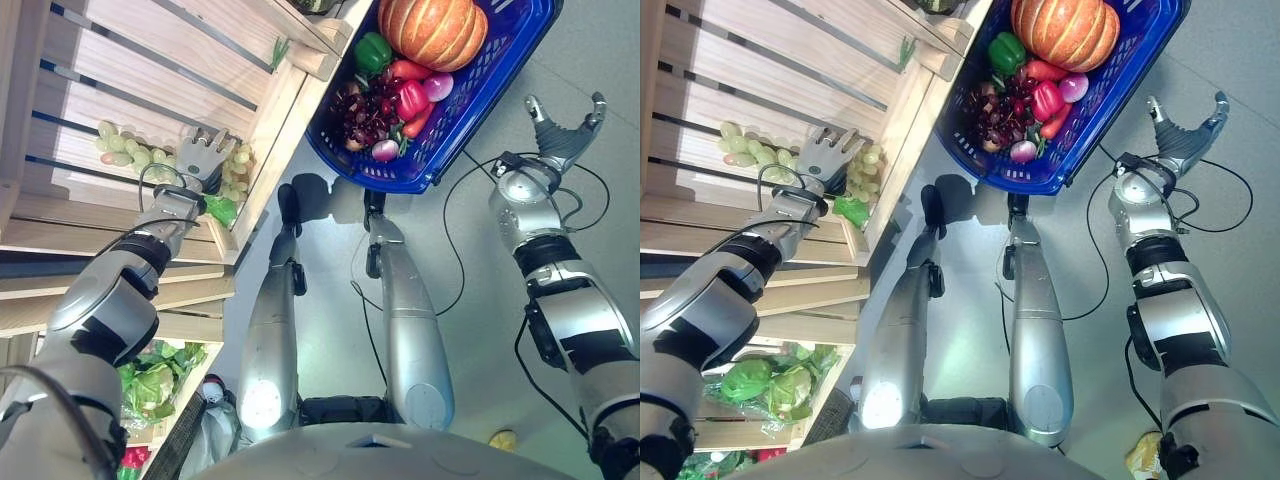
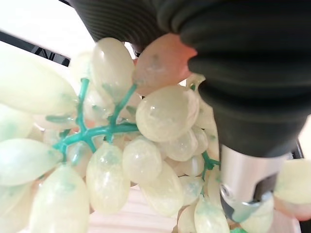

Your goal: Pick up fruits and vegetables into the basket

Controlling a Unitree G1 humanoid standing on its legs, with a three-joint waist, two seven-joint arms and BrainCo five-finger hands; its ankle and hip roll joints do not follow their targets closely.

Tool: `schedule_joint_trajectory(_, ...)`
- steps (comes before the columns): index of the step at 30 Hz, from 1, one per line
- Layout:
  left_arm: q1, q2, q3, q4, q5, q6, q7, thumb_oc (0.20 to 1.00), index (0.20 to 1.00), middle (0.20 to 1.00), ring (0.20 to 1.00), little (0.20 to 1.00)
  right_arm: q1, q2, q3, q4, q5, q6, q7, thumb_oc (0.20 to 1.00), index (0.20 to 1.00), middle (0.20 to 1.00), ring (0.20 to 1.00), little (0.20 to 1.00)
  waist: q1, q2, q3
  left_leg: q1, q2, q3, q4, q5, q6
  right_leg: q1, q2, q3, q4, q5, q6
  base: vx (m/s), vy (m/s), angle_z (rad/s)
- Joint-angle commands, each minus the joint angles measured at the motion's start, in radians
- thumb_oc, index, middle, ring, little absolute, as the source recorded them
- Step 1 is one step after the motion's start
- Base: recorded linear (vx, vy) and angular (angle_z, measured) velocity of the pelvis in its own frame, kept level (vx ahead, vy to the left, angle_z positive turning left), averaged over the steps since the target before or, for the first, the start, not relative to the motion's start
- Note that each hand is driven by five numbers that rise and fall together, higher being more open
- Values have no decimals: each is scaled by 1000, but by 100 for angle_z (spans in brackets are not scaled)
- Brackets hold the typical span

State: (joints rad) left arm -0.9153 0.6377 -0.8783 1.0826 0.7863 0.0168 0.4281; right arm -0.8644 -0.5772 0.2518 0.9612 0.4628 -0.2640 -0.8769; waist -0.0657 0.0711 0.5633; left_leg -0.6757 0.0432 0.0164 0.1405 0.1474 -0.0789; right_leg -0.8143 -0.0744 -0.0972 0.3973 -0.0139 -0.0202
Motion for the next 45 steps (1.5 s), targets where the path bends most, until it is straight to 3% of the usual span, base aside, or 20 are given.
schedule_joint_trajectory(1,55,-10,23,124,-26,14,-52,1000,1000,1000,1000,1000,2,-49,-14,-12,25,-50,-3,1000,1000,1000,1000,1000,8,-25,-43,-42,-41,23,122,-113,27,55,26,5,-83,44,102,0,0,0)
schedule_joint_trajectory(2,56,-8,20,127,-31,16,-56,1000,1000,1000,1000,1000,-3,-51,-11,-16,24,-48,0,1000,1000,1000,1000,1000,8,-24,-43,-43,-42,22,123,-113,26,54,25,5,-84,44,103,0,0,0)
schedule_joint_trajectory(3,58,-9,19,130,-34,21,-68,583,583,583,583,583,-6,-50,-8,-19,20,-50,-2,1000,1000,1000,1000,1000,8,-23,-43,-45,-42,21,124,-113,26,53,24,6,-83,43,103,0,0,0)
schedule_joint_trajectory(5,60,-12,15,137,-43,29,-94,200,200,200,200,200,-10,-46,-5,-27,12,-48,-5,1000,1000,1000,1000,1000,8,-21,-43,-46,-43,21,123,-113,26,52,24,6,-83,42,102,0,0,0)
schedule_joint_trajectory(25,75,-22,34,150,-101,41,-144,200,200,200,200,200,-16,-28,2,-87,-9,-23,-44,1000,1000,1000,1000,1000,7,-19,-43,-45,-45,24,121,-112,21,55,21,6,-92,44,102,0,0,0)
schedule_joint_trajectory(26,73,-22,38,145,-120,29,-128,278,278,278,278,278,-17,-25,4,-87,-11,-23,-47,1000,1000,1000,1000,1000,8,-20,-43,-47,-45,23,123,-112,20,52,21,7,-92,44,103,0,0,0)
schedule_joint_trajectory(27,68,-22,44,142,-130,18,-138,1000,1000,1000,1000,1000,-16,-23,4,-89,-11,-20,-49,1000,1000,1000,1000,1000,8,-20,-43,-47,-45,23,122,-112,20,51,21,8,-92,44,103,0,0,0)
schedule_joint_trajectory(33,69,-24,48,133,-204,-45,-174,1000,1000,1000,1000,1000,-6,-16,-8,-69,24,5,-47,1000,1000,1000,1000,1000,8,-20,-43,-47,-45,23,127,-112,20,52,22,6,-87,44,103,0,0,0)
schedule_joint_trajectory(38,63,-40,71,119,-429,-124,-268,1000,1000,1000,1000,1000,-4,-13,-21,13,57,7,-32,1000,1000,1000,1000,1000,12,-19,-43,-47,-44,23,126,-112,22,53,25,7,-86,45,102,0,0,0)
schedule_joint_trajectory(45,47,-35,86,116,-535,-152,-437,1000,1000,1000,1000,1000,-8,-20,-25,67,62,-14,-2,1000,1000,1000,1000,1000,11,-17,-43,-53,-43,26,137,-114,22,46,29,12,-79,47,102,0,0,0)
